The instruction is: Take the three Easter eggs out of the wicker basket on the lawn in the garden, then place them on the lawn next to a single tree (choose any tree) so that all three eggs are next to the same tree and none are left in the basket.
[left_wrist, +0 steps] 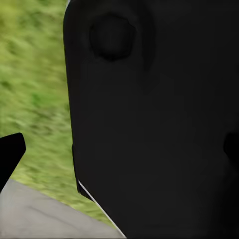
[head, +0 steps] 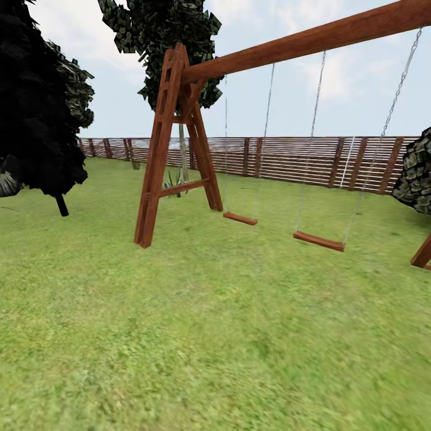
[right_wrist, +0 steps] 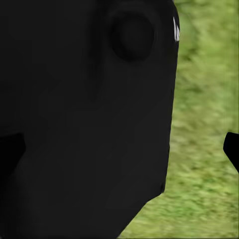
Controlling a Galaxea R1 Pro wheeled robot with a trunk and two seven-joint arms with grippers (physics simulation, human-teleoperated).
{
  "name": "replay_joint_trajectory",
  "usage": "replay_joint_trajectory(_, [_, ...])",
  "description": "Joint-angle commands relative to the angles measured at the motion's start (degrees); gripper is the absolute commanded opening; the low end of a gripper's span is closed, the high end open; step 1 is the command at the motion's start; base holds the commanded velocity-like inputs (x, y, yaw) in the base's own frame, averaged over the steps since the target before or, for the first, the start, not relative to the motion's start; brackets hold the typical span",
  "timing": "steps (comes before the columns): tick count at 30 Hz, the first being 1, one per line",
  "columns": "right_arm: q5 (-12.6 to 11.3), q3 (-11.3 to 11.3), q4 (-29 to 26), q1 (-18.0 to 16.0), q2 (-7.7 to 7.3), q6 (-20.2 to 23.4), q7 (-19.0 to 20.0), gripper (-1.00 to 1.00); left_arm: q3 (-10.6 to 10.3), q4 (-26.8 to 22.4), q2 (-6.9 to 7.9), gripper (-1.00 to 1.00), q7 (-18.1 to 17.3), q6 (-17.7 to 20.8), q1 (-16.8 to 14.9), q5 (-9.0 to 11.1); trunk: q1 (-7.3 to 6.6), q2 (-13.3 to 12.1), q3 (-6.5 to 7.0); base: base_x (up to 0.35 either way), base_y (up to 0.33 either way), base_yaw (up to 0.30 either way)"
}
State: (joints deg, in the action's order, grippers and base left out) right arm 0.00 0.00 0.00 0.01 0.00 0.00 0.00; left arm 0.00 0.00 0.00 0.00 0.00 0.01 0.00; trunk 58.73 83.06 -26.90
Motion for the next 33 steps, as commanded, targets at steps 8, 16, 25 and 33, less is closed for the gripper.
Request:
replay_joint_trajectory(8, [-0.8, -0.1, -2.6, -2.6, -0.10, -2.2, 0.0, 1.00, -0.5, -0.7, 1.48, 1.00, 0.5, 0.1, 0.1, -0.5, 0.00, 0.0, -0.26, 0.000, 0.000, 0.006])
replay_joint_trajectory(16, [-0.4, -0.1, -3.0, -5.0, -0.12, -4.8, 0.0, 1.00, -0.6, -0.9, 4.05, 1.00, 0.6, 0.1, 0.1, -0.2, 0.00, 0.0, -0.98, 0.000, 0.000, 0.052])
replay_joint_trajectory(25, [-0.4, -0.1, -2.9, -5.0, -0.17, -5.4, 0.0, 1.00, -0.5, -0.9, 5.16, 1.00, 0.5, 0.1, 0.1, -0.2, 0.00, 0.0, -1.80, 0.000, 0.000, 0.007])
replay_joint_trajectory(33, [-0.7, -0.1, -2.8, -5.0, -0.26, -5.4, 0.0, 1.00, -0.5, -0.9, 5.07, 1.00, 0.5, 0.1, 0.1, -0.2, 0.00, 0.0, -2.53, 0.000, 0.000, 0.000])
